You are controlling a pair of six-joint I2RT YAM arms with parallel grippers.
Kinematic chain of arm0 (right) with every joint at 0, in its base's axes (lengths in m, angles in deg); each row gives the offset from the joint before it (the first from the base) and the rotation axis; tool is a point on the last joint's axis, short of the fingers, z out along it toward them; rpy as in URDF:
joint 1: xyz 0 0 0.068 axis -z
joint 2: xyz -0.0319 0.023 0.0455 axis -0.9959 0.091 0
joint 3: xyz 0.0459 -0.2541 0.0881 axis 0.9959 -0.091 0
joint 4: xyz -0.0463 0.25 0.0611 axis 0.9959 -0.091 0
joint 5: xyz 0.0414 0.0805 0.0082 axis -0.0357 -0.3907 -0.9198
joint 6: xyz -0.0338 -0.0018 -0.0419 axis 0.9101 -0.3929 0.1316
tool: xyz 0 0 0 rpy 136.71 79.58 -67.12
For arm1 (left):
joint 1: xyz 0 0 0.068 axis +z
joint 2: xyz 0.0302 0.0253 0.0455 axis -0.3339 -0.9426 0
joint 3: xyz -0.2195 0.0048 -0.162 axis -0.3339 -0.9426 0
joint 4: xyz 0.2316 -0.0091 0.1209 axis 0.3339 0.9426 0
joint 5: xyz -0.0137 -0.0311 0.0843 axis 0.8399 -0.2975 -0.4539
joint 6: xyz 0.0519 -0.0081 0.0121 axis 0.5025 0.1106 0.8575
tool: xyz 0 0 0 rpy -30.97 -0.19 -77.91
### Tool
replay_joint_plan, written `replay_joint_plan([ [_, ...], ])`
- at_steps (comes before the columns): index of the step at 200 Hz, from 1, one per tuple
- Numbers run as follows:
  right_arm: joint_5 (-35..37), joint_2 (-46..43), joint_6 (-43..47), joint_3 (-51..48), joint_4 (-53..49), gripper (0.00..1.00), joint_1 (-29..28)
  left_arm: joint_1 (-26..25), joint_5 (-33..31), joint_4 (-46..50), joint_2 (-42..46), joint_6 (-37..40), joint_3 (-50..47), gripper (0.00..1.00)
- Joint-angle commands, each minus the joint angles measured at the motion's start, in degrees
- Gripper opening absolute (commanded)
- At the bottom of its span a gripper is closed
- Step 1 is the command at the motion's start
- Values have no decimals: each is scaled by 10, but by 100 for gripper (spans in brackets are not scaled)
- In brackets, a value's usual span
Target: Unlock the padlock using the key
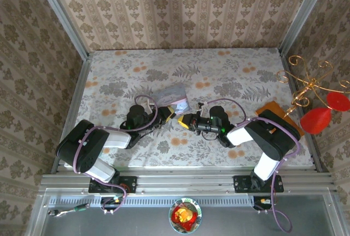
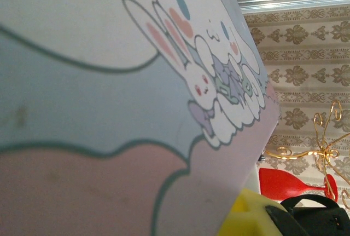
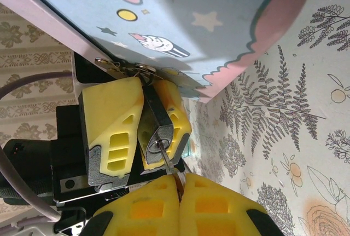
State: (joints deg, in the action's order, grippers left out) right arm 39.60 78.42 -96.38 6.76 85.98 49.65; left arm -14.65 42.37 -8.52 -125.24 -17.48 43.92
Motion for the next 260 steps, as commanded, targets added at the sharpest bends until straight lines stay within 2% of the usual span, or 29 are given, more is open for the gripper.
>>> replay_joint_plan([
  [1,5,5,-10,31,21,0,5,-19,26,-30,3,-4,7,1],
  [136,-8,10,-17,62,17,0,4,-55,26,-18,-12,6,30,1],
  [192,-6,-2,0,64,-13,0,4,-57,-3,16,7,22,20,0],
  [204,-5,-9,10,57,-31,9,5,-50,-14,42,21,31,16,0],
  [222,1,-27,39,45,-73,34,6,-37,-34,92,42,50,12,0],
  [235,6,-47,70,37,-123,46,8,-28,-51,140,61,72,15,0],
  [248,5,-66,102,31,-161,54,12,-20,-78,200,89,98,17,0],
  [260,0,-85,135,31,-210,56,17,-15,-107,259,118,126,23,0],
])
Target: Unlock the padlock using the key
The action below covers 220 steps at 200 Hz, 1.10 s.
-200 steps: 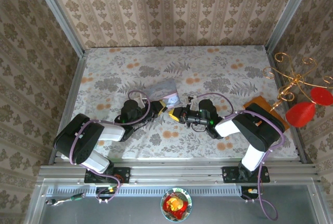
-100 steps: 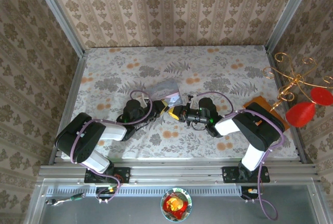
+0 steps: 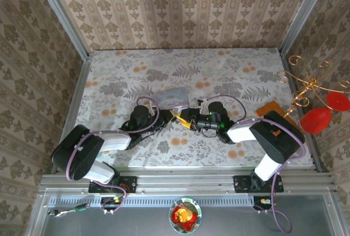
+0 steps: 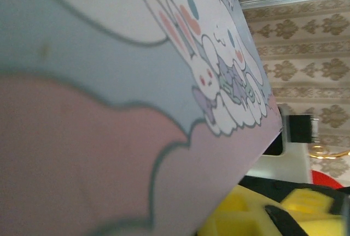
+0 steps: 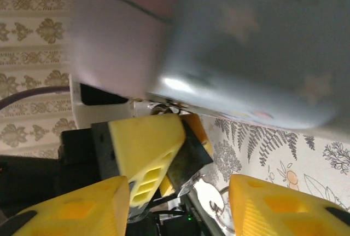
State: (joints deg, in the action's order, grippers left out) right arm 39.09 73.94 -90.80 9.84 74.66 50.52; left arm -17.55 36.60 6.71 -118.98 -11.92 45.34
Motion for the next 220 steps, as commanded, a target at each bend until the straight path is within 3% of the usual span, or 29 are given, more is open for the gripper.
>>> replay_joint_plan([
  [1,5,-43,82,0,-103,57,9,15,-51,111,58,73,10,0],
  [36,47,-132,236,30,-322,58,3,39,-81,216,116,121,23,0],
  [54,134,-191,344,57,-438,54,-32,45,-79,250,132,132,33,0],
  [74,260,-229,452,79,-502,53,-105,45,-73,271,136,138,42,0],
  [106,412,-247,620,47,-427,50,-216,41,-61,268,136,132,46,0],
  [147,525,-170,777,18,-323,48,-301,1,-80,287,151,128,55,0],
  [170,574,-123,809,24,-278,47,-321,-16,-92,298,157,127,55,0],
  [220,601,-61,827,32,-207,46,-323,-46,-102,294,156,116,54,0],
])
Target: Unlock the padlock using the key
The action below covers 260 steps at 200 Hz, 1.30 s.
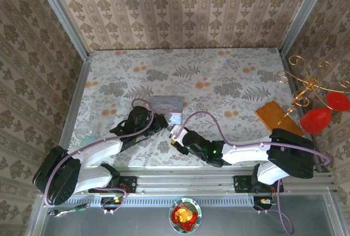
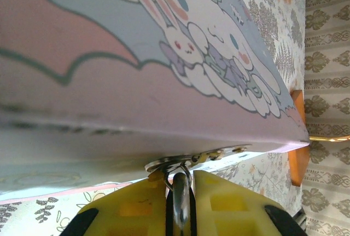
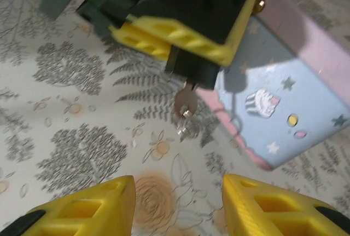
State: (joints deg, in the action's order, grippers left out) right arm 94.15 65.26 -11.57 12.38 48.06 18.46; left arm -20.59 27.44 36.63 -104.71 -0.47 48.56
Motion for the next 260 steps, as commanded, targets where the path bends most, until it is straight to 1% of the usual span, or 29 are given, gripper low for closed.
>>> replay_joint_plan([
  [1,51,27,35,8,60,46,-2,-16,-10,-6,13,1,22,0],
  [44,62,56,36,14,89,43,-2,-31,-19,-22,9,-5,22,0],
  [71,62,60,31,10,108,39,-2,-39,-22,-23,2,-3,28,0],
  [120,77,73,17,4,144,38,-2,-52,-24,-47,-12,-14,27,0],
  [139,85,81,14,11,143,37,-2,-55,-22,-52,-14,-17,28,0],
  [169,101,80,-3,10,150,24,-2,-56,-22,-49,-13,-16,30,0],
  [182,106,72,-27,9,148,17,-2,-57,-23,-48,-13,-16,30,0],
  [190,105,65,-53,7,149,15,-2,-58,-25,-49,-13,-16,30,0],
  [227,61,56,-186,18,131,12,-5,-57,-37,-72,-12,-16,21,0],
  [241,53,52,-216,13,134,9,-5,-58,-38,-74,-13,-16,21,0],
  [260,50,43,-236,2,137,8,-5,-57,-39,-73,-13,-14,21,0],
])
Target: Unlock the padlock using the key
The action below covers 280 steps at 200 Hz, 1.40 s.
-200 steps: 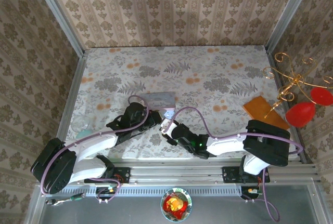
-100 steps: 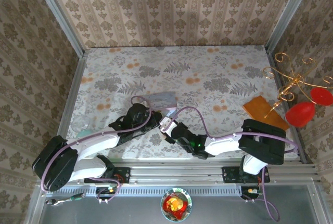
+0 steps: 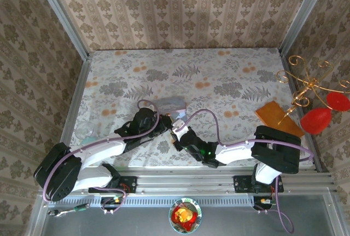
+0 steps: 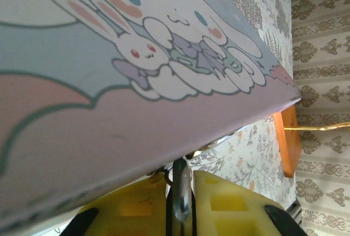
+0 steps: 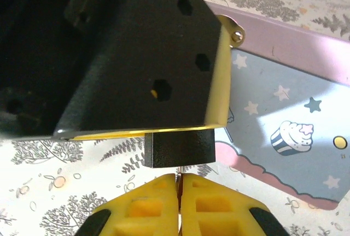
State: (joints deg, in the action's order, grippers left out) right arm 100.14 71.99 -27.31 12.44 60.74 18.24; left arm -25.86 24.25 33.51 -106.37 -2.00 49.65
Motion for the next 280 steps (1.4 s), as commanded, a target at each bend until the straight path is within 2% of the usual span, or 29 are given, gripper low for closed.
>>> replay_joint_plan([
  [1,-10,-25,-79,0,10,8,-3,-5,-7,-41,3,2,10,0],
  [27,-24,-47,-101,-23,19,7,0,-4,-9,-39,2,4,10,0],
  [57,-96,-70,-149,-45,14,8,26,-4,-19,-20,1,23,18,0],
  [86,-115,-86,-184,-51,-39,19,51,-1,-35,4,-4,44,26,0],
  [121,-174,-114,-232,-92,-36,34,112,-1,-51,36,-22,75,48,0],
  [146,-189,-169,-232,-90,-83,42,132,-1,-64,65,-41,99,66,0],
  [191,-188,-227,-218,-92,-130,46,147,-4,-81,119,-90,121,97,0],
  [207,-186,-227,-217,-93,-133,50,151,-5,-89,130,-111,127,105,0],
  [234,-201,-206,-227,-88,-142,50,168,-6,-97,126,-141,135,110,1],
  [265,-213,-196,-242,-89,-130,50,169,-8,-102,129,-155,141,113,5],
  [280,-219,-192,-246,-85,-130,50,170,-8,-104,132,-154,144,112,11],
])
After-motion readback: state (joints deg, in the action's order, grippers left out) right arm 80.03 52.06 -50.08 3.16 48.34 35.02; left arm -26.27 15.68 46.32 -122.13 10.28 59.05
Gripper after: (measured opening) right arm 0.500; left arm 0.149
